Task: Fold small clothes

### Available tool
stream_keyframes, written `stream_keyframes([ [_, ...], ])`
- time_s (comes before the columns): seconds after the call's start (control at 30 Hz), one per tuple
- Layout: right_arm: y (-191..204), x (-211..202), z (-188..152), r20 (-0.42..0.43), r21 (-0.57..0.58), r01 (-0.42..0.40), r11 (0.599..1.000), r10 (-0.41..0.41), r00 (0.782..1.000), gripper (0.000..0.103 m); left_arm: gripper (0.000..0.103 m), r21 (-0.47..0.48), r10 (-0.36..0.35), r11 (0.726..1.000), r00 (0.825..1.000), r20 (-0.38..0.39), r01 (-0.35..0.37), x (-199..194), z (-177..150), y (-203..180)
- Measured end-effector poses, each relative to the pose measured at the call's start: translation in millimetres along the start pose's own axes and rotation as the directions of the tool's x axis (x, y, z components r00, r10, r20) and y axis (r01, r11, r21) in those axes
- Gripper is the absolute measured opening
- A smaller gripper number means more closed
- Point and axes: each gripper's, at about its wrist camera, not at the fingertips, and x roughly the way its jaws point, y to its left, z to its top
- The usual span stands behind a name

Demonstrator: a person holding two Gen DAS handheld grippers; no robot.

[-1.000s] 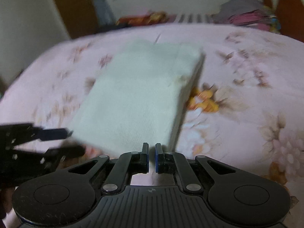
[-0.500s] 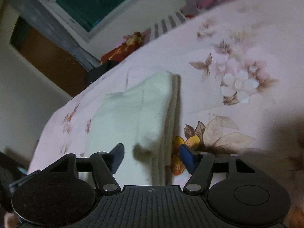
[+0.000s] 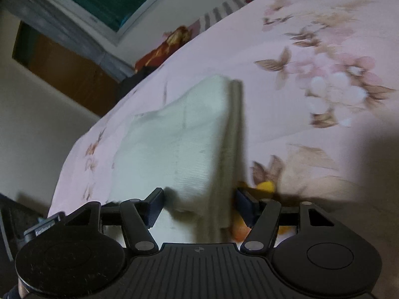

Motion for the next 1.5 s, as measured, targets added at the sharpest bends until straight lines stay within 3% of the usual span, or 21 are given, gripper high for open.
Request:
stream_keyframes([
  [0.03, 2.0, 2.5, 0.8, -0.002, -0.008, 0.009, 1.000, -0.009, 1.000, 0.047, 0.067, -0.011, -0.010, 1.000, 1.000, 0.001, 0.010, 2.4, 2.0, 1.4],
  [0.1, 3.2, 6.0, 0.1, -0.008, -0.005, 0.025, 1.000, -0.025, 1.000, 0.040, 0.046, -0.015, -0.011, 1.000, 1.000, -0.009, 0.011, 5.3, 5.8, 1.7],
  [0.23, 23.7, 2.4, -6.1, 0.025, -0.073, 0.099, 0.992, -0.097, 0.995, 0.031, 0.038, 0.098, 0.017, 0.995, 1.000, 0.015, -0.018, -1.3, 3.4, -16.5],
  [0.3, 46.0, -2.5, -14.0, 0.067, -0.153, 0.157, 0.976, -0.149, 0.987, 0.030, 0.035, 0.128, -0.016, 0.992, 0.999, 0.039, 0.011, -13.2, 2.6, -21.1],
  [0.47, 94.7, -15.2, -29.7, 0.129, -0.246, 0.166, 0.955, -0.138, 0.982, 0.030, 0.035, 0.191, -0.034, 0.981, 0.997, 0.074, 0.019, -53.5, 9.9, -15.9],
  [0.77, 199.1, 41.0, -62.2, 0.115, -0.314, 0.119, 0.942, -0.087, 0.990, 0.030, 0.035, 0.287, 0.065, 0.952, 0.988, 0.140, -0.103, -138.3, 32.0, 26.7],
  [1.07, 273.9, 87.8, -96.2, 0.097, -0.353, 0.088, 0.932, -0.057, 0.994, 0.030, 0.035, 0.278, 0.082, 0.952, 0.983, 0.164, -0.126, -195.5, 44.2, 78.4],
  [1.3, 285.4, 112.9, -110.4, 0.087, -0.340, 0.113, 0.934, -0.088, 0.992, 0.030, 0.035, 0.272, 0.073, 0.956, 0.988, 0.134, -0.108, -197.4, 45.4, 106.0],
  [1.5, 263.7, 128.4, -119.3, 0.070, -0.299, 0.162, 0.941, -0.148, 0.987, 0.030, 0.039, 0.248, 0.065, 0.965, 0.995, 0.069, -0.081, -174.0, 40.0, 133.1],
])
